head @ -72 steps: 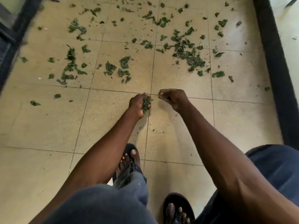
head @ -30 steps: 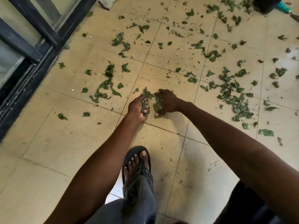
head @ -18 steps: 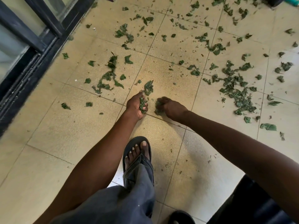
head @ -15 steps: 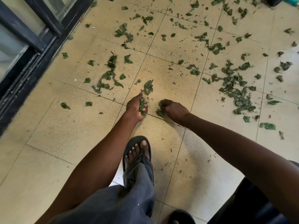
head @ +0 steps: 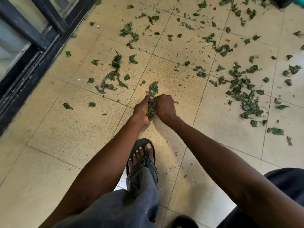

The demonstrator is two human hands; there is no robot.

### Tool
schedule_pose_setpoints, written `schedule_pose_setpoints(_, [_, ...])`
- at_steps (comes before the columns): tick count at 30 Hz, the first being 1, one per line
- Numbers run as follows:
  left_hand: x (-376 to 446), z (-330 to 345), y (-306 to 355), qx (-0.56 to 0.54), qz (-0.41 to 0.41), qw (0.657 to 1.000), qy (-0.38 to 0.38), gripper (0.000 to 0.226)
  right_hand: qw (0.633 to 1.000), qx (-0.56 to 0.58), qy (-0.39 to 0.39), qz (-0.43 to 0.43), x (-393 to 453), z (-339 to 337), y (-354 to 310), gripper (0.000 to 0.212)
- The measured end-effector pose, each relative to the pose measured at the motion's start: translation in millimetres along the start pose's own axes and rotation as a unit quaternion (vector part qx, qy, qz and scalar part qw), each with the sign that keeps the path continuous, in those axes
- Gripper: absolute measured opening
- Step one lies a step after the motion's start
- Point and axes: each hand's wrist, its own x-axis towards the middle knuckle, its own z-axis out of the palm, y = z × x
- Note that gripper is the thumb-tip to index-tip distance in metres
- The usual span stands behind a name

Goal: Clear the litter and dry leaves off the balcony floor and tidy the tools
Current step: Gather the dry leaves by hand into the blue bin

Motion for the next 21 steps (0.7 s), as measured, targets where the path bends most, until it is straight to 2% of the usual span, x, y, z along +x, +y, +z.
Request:
schedule_pose_setpoints(2, [0.4, -2.1, 3.6, -0.016, 0.004, 1.000, -0.008, 0.053, 0.996, -0.052, -0.065, -0.036, 0.5, 1.2, -15.9, 0.022])
schedule_pose_setpoints(5, [1.0, -9.4, 10.6, -0.051, 0.013, 0.998, -0.021, 0.046, 0.991, 0.033, -0.131, -0.021, 6.0, 3.8, -24.4, 0.025])
schedule_pose_setpoints(6, [1.1, -11.8, 12.8, -0.065, 0.014, 0.997, -0.030, 0.040, 0.989, 0.080, -0.123, -0.005, 6.4, 5.2, -25.3, 0.027])
schedule_pose_setpoints(10, [-2.5, -16.6, 19.6, -0.089, 0.014, 0.995, -0.050, 0.027, 0.984, 0.176, 0.014, 0.011, 2.9, 9.7, -31.3, 0.028])
schedule_pose_setpoints(13, [-7.0, -20.2, 26.0, -0.096, 0.015, 0.993, -0.072, 0.021, 0.986, 0.151, 0.065, -0.007, 10.3, 18.9, -33.9, 0.025])
schedule_pose_setpoints(15, [-6.0, -23.6, 32.0, -0.111, 0.019, 0.992, -0.054, 0.017, 0.995, 0.096, 0.042, -0.005, 21.1, 19.7, -34.7, 0.019])
schedule_pose_setpoints(18, [-2.5, -31.8, 39.9, -0.112, 0.030, 0.993, -0.015, 0.014, 0.972, 0.200, -0.126, 0.002, 38.8, 4.3, -31.0, 0.011])
schedule_pose_setpoints(19, [-2.2, -34.5, 43.3, -0.112, 0.029, 0.993, -0.010, 0.012, 0.967, 0.227, -0.119, -0.004, 46.1, -0.9, -26.3, 0.015])
schedule_pose_setpoints(21, [2.6, -41.1, 49.3, -0.119, 0.022, 0.993, -0.001, 0.013, 0.980, 0.191, -0.046, -0.015, 64.4, -7.4, -15.0, 0.031])
